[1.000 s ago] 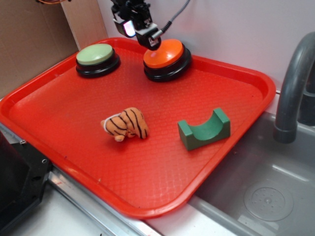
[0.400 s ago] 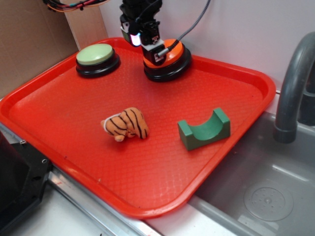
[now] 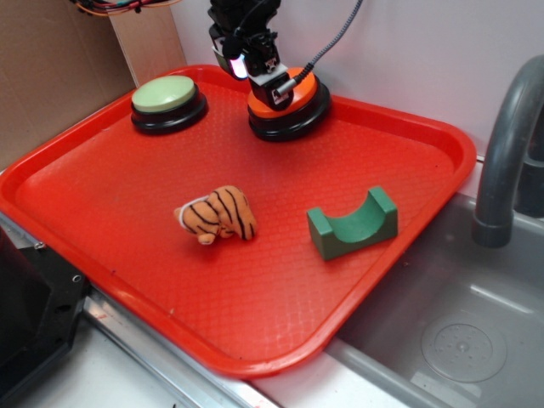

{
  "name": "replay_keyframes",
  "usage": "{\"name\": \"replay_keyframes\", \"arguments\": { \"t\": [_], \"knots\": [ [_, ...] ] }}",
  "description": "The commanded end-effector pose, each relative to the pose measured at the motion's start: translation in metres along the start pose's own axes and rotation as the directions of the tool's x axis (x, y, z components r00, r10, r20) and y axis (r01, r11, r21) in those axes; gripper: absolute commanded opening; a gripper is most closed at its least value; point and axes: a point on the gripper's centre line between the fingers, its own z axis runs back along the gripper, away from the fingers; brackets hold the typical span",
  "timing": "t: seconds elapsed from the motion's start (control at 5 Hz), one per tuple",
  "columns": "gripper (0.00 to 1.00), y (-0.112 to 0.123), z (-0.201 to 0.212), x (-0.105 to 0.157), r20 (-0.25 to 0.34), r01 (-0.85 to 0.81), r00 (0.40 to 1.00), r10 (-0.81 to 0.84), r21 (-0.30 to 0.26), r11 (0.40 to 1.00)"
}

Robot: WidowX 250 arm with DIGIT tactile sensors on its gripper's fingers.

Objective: Push the orange button.

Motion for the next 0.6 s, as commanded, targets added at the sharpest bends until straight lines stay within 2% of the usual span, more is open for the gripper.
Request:
{"name": "replay_keyframes", "arguments": {
  "t": [0.0, 0.4],
  "knots": [
    [1.00, 0.0003, -0.0078, 0.0112, 0.027, -0.005, 1.000, 0.005, -0.003, 1.000],
    [1.00, 0.0007, -0.0070, 0.0089, 0.015, -0.013, 1.000, 0.013, 0.018, 1.000]
  ]
}}
